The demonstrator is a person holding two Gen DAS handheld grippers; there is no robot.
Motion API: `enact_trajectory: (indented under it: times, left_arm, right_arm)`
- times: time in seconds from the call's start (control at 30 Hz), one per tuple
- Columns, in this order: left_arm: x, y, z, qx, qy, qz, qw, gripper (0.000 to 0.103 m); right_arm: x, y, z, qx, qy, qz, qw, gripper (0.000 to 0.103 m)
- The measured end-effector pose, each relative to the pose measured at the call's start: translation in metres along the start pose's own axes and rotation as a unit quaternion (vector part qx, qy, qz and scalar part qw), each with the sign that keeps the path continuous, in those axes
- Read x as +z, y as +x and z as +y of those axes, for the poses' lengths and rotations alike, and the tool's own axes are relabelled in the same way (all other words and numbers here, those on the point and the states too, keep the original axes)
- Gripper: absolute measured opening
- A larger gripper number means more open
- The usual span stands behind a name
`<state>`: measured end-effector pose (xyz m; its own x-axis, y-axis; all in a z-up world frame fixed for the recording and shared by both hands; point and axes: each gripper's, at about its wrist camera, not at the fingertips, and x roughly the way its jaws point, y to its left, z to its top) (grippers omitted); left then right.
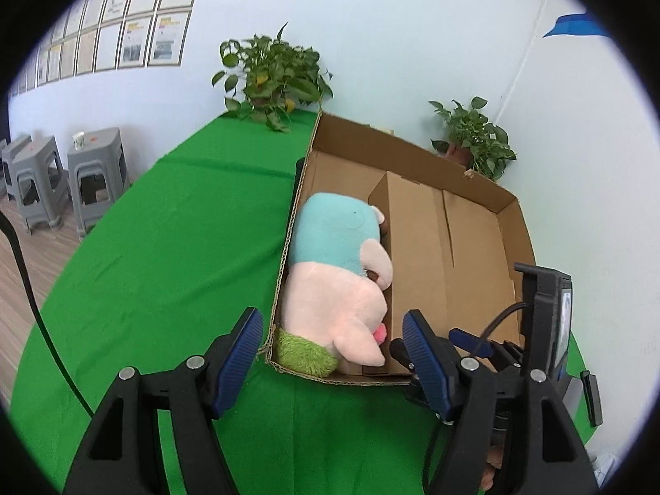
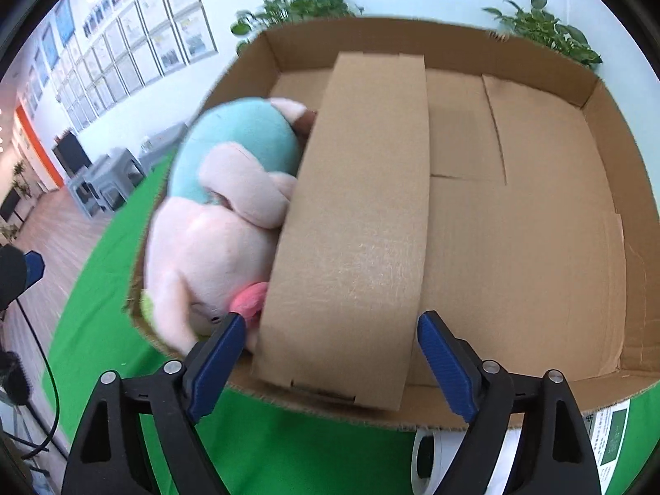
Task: Organize objects
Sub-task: 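Lower the brown box into the tray beside the plush pig and release, then move the right gripper toward the white hair dryer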
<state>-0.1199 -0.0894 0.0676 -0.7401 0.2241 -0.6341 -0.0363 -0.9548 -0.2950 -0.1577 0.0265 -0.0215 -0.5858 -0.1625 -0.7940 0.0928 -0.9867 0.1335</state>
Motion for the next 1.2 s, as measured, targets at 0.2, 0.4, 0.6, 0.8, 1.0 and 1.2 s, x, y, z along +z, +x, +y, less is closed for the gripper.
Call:
enact_trajectory:
  times: [0.2, 0.4, 0.6, 0.8, 1.0, 1.2]
  left_arm:
    - [-0.011, -0.027, -0.033, 0.026, 0.053, -0.056, 0.9967, 0.071]
    - [-0.031, -0.039, -0.078, 0.028, 0.108, -0.117, 0.9868, 0.084]
    - [-0.046, -0.027, -0.107, 0.013, 0.114, -0.087, 0.9895, 0.084]
    - [-0.056, -0.031, -0.121, 0.006, 0.121, -0.076, 0.9897, 0.084]
    - [-0.067, -0.038, -0.121, 0.019, 0.122, -0.069, 0.9899, 0.082]
    - [-0.081, -0.046, -0.114, 0.031, 0.117, -0.075, 0.9897, 0.073]
  right_arm:
    - [-0.026, -0.060, -0.018, -0.022, -0.008, -0.065, 0.998, 0.102]
    - [-0.064, -0.110, -0.049, -0.057, -0.007, -0.103, 0.993, 0.102]
    - [-0.092, -0.151, -0.084, -0.083, -0.012, -0.123, 0.989, 0.102]
    - [-0.109, -0.175, -0.101, -0.088, -0.008, -0.133, 0.987, 0.102]
    - [-0.113, -0.181, -0.107, -0.082, -0.011, -0.141, 0.987, 0.102]
    - [-0.118, -0.196, -0.111, -0.064, -0.030, -0.168, 0.983, 0.102]
